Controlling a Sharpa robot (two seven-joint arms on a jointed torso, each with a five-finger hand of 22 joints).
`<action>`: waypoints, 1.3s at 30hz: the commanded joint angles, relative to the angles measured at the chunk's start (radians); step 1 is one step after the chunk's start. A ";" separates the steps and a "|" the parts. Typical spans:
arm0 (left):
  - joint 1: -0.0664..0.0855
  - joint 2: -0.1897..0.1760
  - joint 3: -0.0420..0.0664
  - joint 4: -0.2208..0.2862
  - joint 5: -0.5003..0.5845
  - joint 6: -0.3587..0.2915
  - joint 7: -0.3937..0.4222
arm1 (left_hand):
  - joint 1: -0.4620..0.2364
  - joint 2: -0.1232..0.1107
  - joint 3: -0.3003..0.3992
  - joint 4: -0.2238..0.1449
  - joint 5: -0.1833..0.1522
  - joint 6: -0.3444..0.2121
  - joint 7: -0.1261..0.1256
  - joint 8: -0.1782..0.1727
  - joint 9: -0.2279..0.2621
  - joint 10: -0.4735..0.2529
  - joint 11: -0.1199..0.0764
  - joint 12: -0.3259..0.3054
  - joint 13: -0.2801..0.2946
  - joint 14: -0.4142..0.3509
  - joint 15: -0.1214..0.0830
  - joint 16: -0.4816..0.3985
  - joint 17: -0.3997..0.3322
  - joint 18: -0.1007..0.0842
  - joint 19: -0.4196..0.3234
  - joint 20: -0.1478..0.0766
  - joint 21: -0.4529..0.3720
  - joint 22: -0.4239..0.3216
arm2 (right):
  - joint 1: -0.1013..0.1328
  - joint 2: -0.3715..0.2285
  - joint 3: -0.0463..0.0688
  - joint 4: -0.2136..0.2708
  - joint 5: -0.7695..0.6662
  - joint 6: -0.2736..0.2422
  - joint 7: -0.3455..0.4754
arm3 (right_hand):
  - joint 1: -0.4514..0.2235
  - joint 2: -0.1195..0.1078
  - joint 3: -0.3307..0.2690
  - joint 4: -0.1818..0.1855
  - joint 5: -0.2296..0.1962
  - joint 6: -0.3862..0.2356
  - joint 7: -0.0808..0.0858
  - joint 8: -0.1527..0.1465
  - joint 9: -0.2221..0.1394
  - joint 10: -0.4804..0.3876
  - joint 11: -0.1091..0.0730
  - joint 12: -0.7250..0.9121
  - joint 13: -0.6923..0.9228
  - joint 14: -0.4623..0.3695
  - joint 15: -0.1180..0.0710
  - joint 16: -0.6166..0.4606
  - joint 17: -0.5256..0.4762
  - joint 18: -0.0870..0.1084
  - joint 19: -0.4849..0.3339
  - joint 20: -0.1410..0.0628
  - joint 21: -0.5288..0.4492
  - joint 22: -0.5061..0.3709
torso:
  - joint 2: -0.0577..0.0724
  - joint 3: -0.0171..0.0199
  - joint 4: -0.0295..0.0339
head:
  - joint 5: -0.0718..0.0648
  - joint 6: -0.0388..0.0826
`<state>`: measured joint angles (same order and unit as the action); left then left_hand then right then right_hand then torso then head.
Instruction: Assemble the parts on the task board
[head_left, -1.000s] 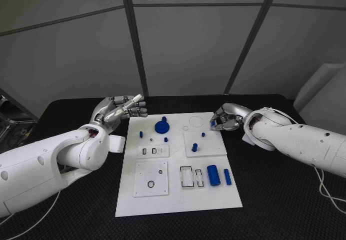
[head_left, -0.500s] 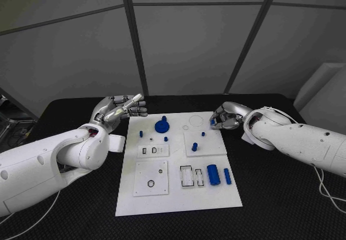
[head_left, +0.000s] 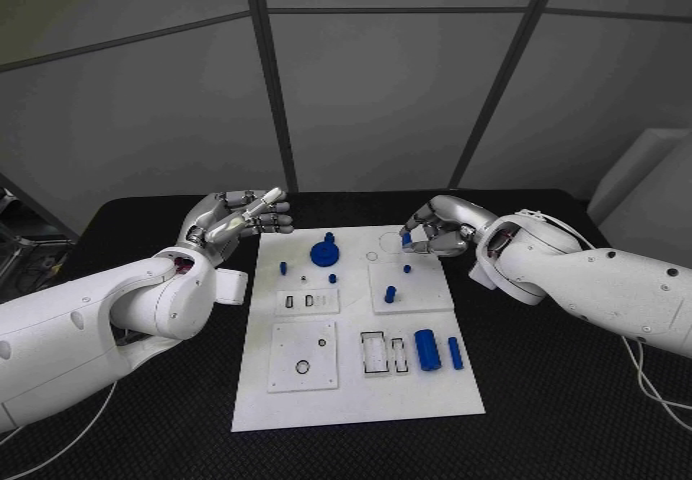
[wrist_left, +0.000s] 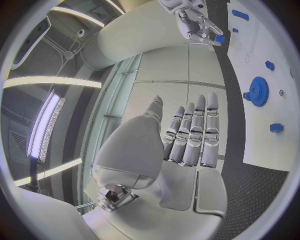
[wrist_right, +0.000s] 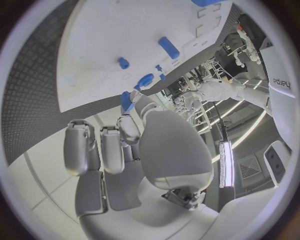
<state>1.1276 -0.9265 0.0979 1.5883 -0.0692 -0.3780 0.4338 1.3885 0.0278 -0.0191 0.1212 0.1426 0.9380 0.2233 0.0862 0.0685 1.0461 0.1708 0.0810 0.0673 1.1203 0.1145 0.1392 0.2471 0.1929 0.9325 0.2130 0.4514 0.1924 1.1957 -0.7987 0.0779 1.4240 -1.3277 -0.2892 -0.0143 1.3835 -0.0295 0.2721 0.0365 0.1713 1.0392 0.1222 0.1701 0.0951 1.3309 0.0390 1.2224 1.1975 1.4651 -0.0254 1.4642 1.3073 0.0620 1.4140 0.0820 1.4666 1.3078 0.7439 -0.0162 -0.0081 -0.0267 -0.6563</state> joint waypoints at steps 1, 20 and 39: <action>0.002 -0.002 0.001 0.002 -0.005 0.005 0.004 | -0.001 0.008 0.000 -0.004 -0.004 -0.002 0.003 -0.006 0.001 -0.005 0.000 -0.006 0.000 -0.007 0.002 -0.008 0.002 -0.013 -0.005 0.004 -0.001 -0.002 | 0.006 0.012 0.004 0.048 -0.014 -0.020 -0.049 | -0.005 0.010 0.007 0.000 -0.008 0.000 0.004 0.000 0.009 -0.001 0.001 0.000 0.000 0.073 -0.005 0.007 0.110 -0.010 0.004 -0.001 0.006 0.029 | -0.004 -0.0034 0.0007 | 0.004 -0.003; 0.004 0.014 0.001 -0.019 -0.005 0.001 0.002 | -0.001 0.008 -0.001 -0.005 -0.004 -0.001 0.003 -0.006 0.002 -0.005 0.000 -0.006 0.000 -0.007 0.002 -0.009 0.003 -0.013 -0.006 0.005 -0.001 -0.002 | 0.008 0.247 -0.041 0.048 -0.108 0.057 -0.088 | -0.007 0.014 0.015 -0.002 -0.018 -0.004 0.006 -0.004 0.009 -0.007 0.003 -0.009 -0.008 0.072 -0.004 0.005 0.108 -0.010 0.003 0.000 0.005 0.028 | -0.008 -0.0061 0.0042 | 0.039 -0.008; 0.004 0.024 0.001 -0.024 -0.005 0.001 0.002 | -0.001 0.008 -0.001 -0.005 -0.004 -0.001 0.003 -0.006 0.002 -0.005 0.000 -0.006 0.000 -0.007 0.002 -0.009 0.003 -0.013 -0.006 0.005 -0.001 -0.002 | -0.016 0.322 -0.085 -0.013 -0.196 0.115 -0.129 | -0.006 0.011 0.017 -0.005 -0.020 -0.007 0.007 -0.006 0.009 -0.008 0.003 -0.010 -0.008 0.072 -0.003 0.005 0.109 -0.009 0.002 0.001 0.005 0.027 | -0.009 -0.0056 0.0029 | 0.060 -0.034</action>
<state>1.1296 -0.9035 0.0979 1.5636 -0.0692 -0.3798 0.4313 1.3885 0.0278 -0.0191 0.1212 0.1426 0.9380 0.2233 0.0862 0.0685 1.0461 0.1707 0.0810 0.0673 1.1203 0.1145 0.1337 0.2482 0.1929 0.9289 0.2167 0.4514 0.1918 1.1789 -0.4782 -0.0066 1.4144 -1.4910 -0.1994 -0.1271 1.3776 -0.0250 0.2837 0.0306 0.1524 1.0236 0.1279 0.1615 0.0954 1.3272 0.0429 1.2185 1.1899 1.4651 -0.0252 1.4642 1.3077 0.0619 1.4139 0.0820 1.4666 1.3075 0.7354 -0.0213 -0.0053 0.0327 -0.6878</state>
